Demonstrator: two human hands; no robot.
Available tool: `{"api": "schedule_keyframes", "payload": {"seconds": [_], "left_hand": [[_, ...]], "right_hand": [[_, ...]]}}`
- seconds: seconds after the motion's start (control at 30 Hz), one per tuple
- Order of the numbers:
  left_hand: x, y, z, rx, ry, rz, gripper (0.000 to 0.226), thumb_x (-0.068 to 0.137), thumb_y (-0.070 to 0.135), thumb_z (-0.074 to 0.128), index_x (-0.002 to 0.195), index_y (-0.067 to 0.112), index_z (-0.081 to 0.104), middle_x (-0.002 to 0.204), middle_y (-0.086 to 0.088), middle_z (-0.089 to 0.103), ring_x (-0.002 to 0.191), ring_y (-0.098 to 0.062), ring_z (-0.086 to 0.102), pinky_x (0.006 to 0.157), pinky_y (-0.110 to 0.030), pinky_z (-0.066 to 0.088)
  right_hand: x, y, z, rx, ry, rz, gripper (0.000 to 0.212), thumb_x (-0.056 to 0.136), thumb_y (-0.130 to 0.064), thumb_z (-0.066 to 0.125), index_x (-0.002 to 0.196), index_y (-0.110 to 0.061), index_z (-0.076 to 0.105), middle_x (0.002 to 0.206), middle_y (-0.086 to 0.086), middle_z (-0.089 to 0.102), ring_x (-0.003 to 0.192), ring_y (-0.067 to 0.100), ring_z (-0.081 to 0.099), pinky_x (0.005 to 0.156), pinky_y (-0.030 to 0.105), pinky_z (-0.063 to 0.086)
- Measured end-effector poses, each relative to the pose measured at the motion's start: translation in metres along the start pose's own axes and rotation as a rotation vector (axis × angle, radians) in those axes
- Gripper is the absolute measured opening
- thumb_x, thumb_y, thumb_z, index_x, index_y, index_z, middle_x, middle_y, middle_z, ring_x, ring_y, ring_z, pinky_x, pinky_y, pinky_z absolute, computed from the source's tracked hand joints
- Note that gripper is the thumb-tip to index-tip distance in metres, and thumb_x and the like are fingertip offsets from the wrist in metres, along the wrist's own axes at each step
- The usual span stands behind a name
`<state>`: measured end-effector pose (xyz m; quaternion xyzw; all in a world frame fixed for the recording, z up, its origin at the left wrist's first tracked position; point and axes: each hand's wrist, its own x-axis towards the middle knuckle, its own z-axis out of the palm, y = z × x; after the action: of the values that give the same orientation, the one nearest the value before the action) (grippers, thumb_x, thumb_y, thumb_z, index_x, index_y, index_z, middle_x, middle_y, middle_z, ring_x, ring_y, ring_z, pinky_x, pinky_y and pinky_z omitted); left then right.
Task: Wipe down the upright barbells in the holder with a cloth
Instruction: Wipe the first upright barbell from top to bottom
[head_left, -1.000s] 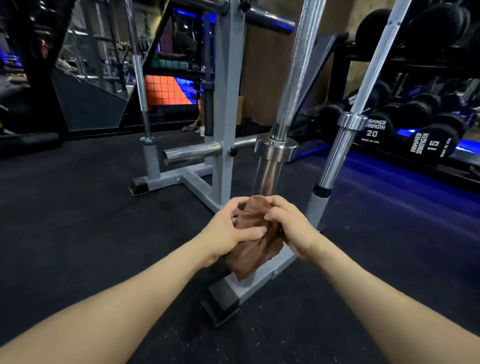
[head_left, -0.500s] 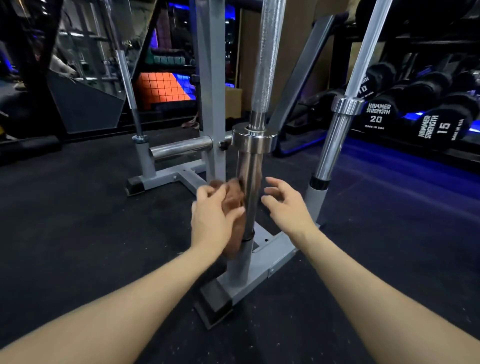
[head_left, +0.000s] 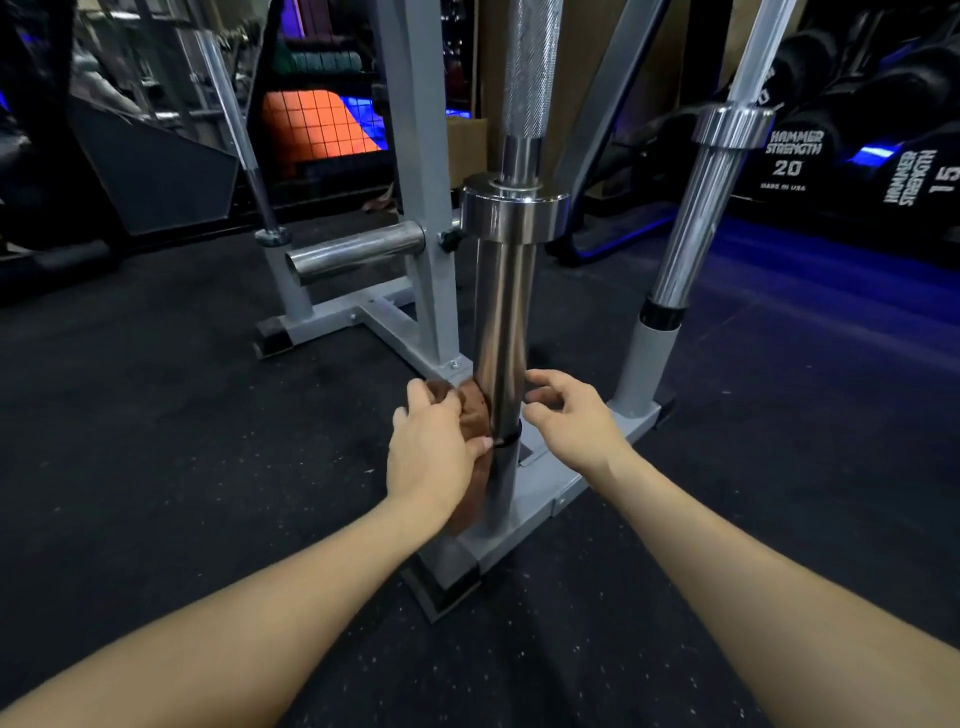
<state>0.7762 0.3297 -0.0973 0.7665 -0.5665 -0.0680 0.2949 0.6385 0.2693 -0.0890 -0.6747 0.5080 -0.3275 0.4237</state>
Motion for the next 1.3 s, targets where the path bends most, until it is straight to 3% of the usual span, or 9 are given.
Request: {"api": "schedule_keyframes", "payload": {"seconds": [0.2,0.4,0.57,0.77,0.87,0.97,1.07,1.17,1.3], "left_hand": [[-0.011,-0.009,-0.001,0.042,0.017,0.123,0.028,0.086,0.033,0.067,0.106,0.015,0.059,0.101,0.01,0.023,0.101,-0.019,0.045,0.084,-0.03,0.043],[-0.03,-0.012,-0.013,0.09,-0.054,0.41,0.036,0.082,0.033,0.071,0.115,0.022,0.061,0.104,0.01,0.042,0.101,-0.013,0.049,0.084,-0.031,0.048],[-0.018,0.012,-0.018,0.319,0.072,0.636,0.053,0.065,0.026,0.083,0.116,0.027,0.065,0.109,0.002,0.061,0.088,-0.021,0.057,0.05,-0.028,0.05],[-0.013,0.013,0.008,0.66,0.063,0.809,0.05,0.059,0.017,0.083,0.107,0.019,0.069,0.096,0.001,0.064,0.081,-0.021,0.059,0.037,-0.022,0.035],[-0.014,0.001,0.001,0.65,0.075,0.853,0.047,0.058,0.013,0.083,0.103,0.017,0.07,0.091,-0.001,0.063,0.078,-0.023,0.06,0.036,-0.022,0.035],[-0.013,-0.017,-0.009,0.624,0.023,0.806,0.057,0.048,0.019,0.09,0.102,0.019,0.07,0.091,0.0,0.063,0.076,-0.024,0.059,0.036,-0.021,0.036],[-0.013,-0.024,-0.018,0.581,-0.022,0.707,0.058,0.054,0.022,0.089,0.108,0.023,0.067,0.097,0.001,0.062,0.079,-0.023,0.056,0.039,-0.025,0.043],[-0.009,-0.028,-0.024,0.573,-0.1,0.561,0.05,0.081,0.03,0.07,0.128,0.029,0.053,0.12,0.004,0.051,0.102,-0.021,0.046,0.064,-0.033,0.051],[-0.006,-0.051,-0.034,0.499,-0.138,0.413,0.044,0.089,0.034,0.058,0.132,0.029,0.052,0.128,0.004,0.047,0.11,-0.021,0.041,0.082,-0.036,0.046]], "right_hand": [[-0.007,0.001,-0.011,-0.039,-0.001,0.025,0.045,0.092,-0.012,0.052,0.136,-0.017,0.049,0.115,0.001,0.059,0.104,0.017,0.056,0.082,0.025,0.043],[-0.004,0.012,-0.014,-0.017,-0.01,0.097,0.038,0.094,-0.009,0.05,0.131,-0.012,0.053,0.113,0.006,0.062,0.097,0.017,0.056,0.076,0.023,0.04],[0.001,0.028,-0.013,0.134,0.019,0.259,0.03,0.097,-0.006,0.045,0.124,-0.007,0.056,0.103,0.01,0.059,0.089,0.019,0.054,0.066,0.023,0.042],[0.001,0.034,-0.005,0.186,-0.02,0.312,0.028,0.097,-0.005,0.044,0.121,-0.005,0.058,0.099,0.013,0.061,0.073,0.016,0.055,0.052,0.019,0.039],[0.001,0.031,-0.001,0.219,-0.057,0.308,0.029,0.097,-0.006,0.044,0.121,-0.007,0.059,0.102,0.015,0.064,0.08,0.02,0.054,0.069,0.038,0.052],[0.0,0.027,0.0,0.213,-0.077,0.322,0.03,0.096,-0.006,0.043,0.122,-0.011,0.059,0.098,0.008,0.059,0.083,0.019,0.051,0.1,0.052,0.042],[-0.002,0.021,0.003,0.254,-0.089,0.321,0.03,0.096,-0.008,0.044,0.119,-0.016,0.061,0.093,0.003,0.059,0.08,0.016,0.051,0.089,0.042,0.051],[-0.003,0.016,0.006,0.284,-0.107,0.316,0.026,0.095,-0.008,0.046,0.109,-0.018,0.065,0.089,0.005,0.057,0.078,0.018,0.049,0.067,0.028,0.042],[-0.002,0.019,0.002,0.258,-0.086,0.316,0.028,0.095,-0.01,0.048,0.116,-0.021,0.063,0.098,0.001,0.062,0.081,0.014,0.057,0.084,0.032,0.049]]}}
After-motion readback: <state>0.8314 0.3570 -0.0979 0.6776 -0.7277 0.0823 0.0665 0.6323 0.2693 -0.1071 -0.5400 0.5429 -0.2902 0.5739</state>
